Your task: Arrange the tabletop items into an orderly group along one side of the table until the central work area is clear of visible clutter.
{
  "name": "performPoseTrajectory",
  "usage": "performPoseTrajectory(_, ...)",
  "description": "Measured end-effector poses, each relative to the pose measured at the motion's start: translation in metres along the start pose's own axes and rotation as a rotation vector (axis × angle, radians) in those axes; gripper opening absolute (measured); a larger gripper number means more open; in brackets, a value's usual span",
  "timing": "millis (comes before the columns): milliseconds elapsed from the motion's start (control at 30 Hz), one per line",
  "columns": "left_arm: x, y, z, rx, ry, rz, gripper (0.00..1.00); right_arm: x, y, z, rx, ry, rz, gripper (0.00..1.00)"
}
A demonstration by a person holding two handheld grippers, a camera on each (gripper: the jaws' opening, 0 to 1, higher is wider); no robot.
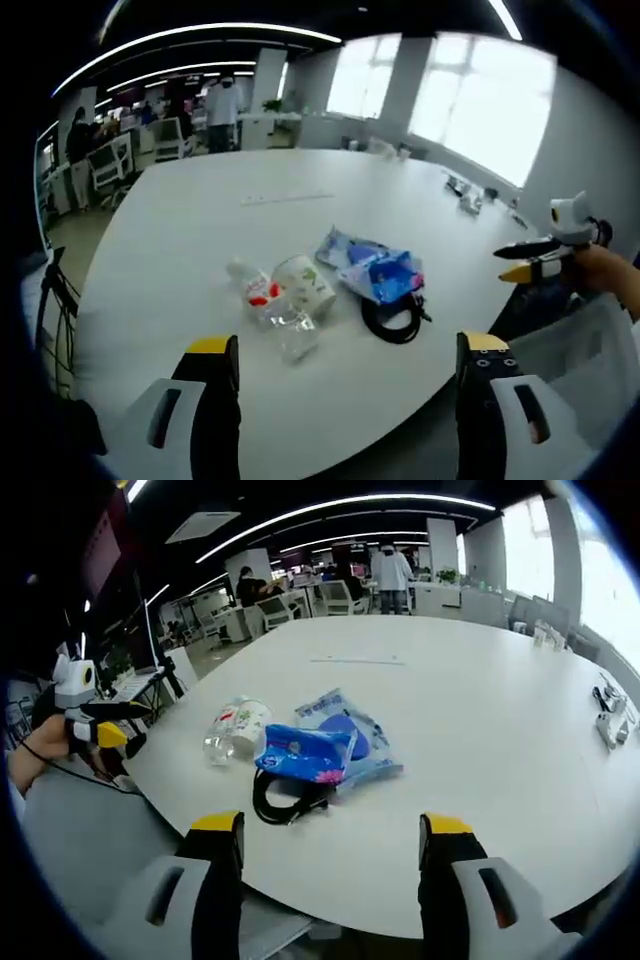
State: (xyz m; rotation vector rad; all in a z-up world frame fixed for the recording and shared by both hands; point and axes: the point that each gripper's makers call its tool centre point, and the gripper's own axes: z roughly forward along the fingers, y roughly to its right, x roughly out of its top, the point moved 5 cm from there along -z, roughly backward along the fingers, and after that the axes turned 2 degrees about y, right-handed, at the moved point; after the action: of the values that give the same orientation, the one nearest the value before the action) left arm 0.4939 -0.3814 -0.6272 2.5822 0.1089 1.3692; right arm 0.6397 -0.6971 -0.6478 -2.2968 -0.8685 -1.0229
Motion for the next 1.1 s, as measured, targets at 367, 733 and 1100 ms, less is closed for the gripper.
performPoseTrajectory(367,-0.001,0.001,0.0,0.001,-0.007,-0.003,0.86,-0.001,0.0,0.003,-0.004,-0.011,0.005,0.68)
performPoseTrajectory(733,-0.001,-0.002,0.0,0.003,-0.008,-0.009,0.86,0.002,0.0,0.007,-0.005,-0.013,0.009,0.68)
performPoseTrajectory(1100,0.0,-0.005,0.003,0.001,-0.014,-0.02,0.86,0.002,0.002,0.013,0.001,-0.025,0.008,0.68)
